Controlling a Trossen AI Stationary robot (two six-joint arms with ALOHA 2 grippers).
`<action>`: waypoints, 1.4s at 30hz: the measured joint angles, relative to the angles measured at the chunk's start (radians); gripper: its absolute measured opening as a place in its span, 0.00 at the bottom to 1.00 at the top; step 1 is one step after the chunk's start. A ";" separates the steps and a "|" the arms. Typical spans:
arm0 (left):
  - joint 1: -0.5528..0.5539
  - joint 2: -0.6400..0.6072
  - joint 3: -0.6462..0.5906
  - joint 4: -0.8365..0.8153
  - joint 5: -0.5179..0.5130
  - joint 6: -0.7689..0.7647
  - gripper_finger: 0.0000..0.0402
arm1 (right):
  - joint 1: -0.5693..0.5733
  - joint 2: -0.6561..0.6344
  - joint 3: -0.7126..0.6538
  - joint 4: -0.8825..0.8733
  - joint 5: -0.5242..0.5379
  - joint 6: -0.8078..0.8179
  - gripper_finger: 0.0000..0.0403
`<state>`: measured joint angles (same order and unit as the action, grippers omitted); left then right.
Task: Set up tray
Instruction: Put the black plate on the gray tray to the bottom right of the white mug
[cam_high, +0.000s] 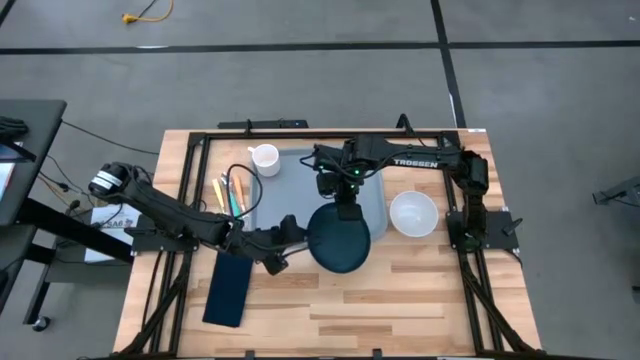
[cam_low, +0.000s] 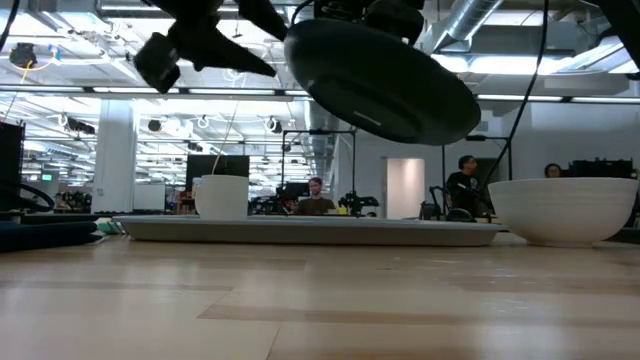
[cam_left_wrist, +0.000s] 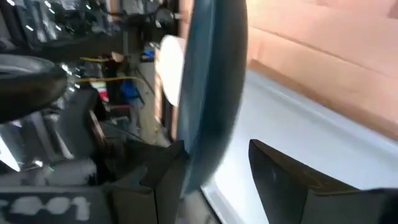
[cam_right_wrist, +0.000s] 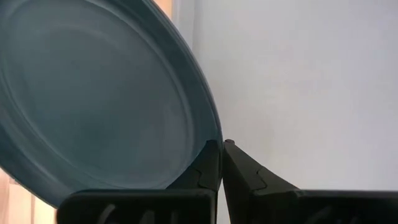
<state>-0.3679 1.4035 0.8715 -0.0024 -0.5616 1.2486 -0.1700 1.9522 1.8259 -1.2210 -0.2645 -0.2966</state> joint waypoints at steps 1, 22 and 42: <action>0.000 0.008 0.000 0.013 -0.012 0.021 0.42 | 0.000 0.000 0.000 0.000 0.000 0.000 0.00; 0.034 0.120 0.000 0.090 -0.108 0.102 0.37 | -0.001 0.000 0.000 -0.002 0.004 0.002 0.00; 0.016 0.122 -0.002 -0.017 -0.176 0.004 0.02 | -0.001 -0.003 0.001 0.057 0.009 -0.001 0.11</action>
<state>-0.3519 1.5260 0.8696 -0.0199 -0.7379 1.2522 -0.1707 1.9495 1.8271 -1.1641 -0.2558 -0.2977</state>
